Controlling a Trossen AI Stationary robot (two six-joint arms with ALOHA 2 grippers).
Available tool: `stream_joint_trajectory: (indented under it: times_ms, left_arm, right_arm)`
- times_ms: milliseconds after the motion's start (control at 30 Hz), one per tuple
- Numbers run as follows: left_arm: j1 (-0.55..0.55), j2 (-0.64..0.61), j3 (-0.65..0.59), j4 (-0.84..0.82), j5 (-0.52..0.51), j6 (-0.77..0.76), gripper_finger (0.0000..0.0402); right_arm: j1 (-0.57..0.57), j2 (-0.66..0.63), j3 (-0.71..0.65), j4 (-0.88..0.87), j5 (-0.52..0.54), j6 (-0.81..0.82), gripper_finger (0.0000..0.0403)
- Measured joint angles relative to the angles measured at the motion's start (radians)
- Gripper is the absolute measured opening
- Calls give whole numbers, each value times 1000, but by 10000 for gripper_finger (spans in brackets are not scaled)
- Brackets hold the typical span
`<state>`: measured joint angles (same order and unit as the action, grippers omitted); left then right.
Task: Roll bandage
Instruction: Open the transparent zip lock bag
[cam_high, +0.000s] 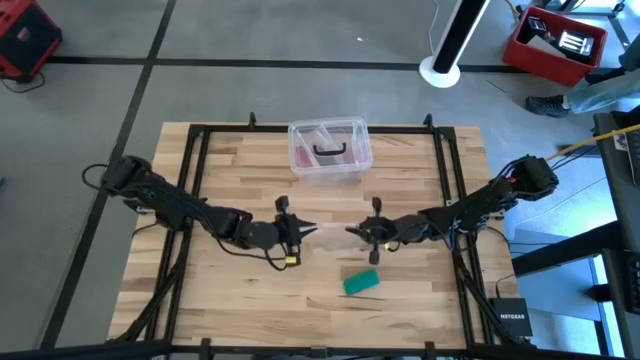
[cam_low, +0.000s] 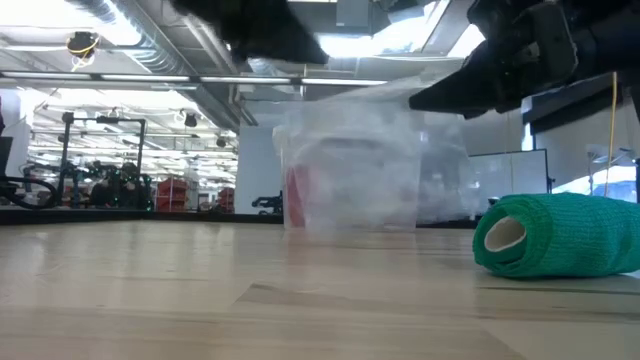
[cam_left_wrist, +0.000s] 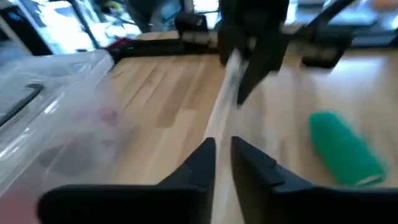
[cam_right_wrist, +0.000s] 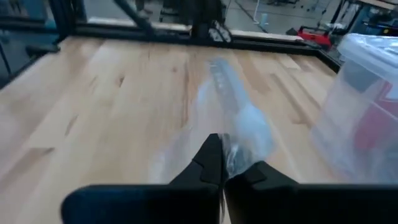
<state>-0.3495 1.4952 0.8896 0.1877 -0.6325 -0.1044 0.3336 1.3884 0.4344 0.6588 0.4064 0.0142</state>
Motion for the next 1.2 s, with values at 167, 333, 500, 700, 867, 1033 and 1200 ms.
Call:
stream_joint_trajectory:
  times_ms: [167, 333, 500, 700, 867, 1033, 1200]
  left_arm:
    - [54, -23, 53, -17, 157, -95, 115]
    - [133, 64, 92, 55, 309, -131, 158]
    - [190, 163, 163, 114, 383, -103, 166]
    - [208, 239, 223, 112, 468, -105, 157]
    - [206, 251, 230, 115, 469, -97, 147]
    - [206, 245, 229, 131, 469, -76, 137]
    - [207, 247, 229, 145, 469, -45, 121]
  right_arm:
    - [0, 0, 47, -107, -5, -73, 4]
    - [0, 1, 86, -105, -6, -113, 3]
    - [0, 1, 96, -110, -5, -125, 3]
    - [-1, 1, 95, -107, 10, -125, 2]
    - [0, 1, 95, -110, 38, -125, 2]
    - [0, 1, 95, -106, 39, -125, 2]
    - [0, 1, 95, -104, 39, -125, 2]
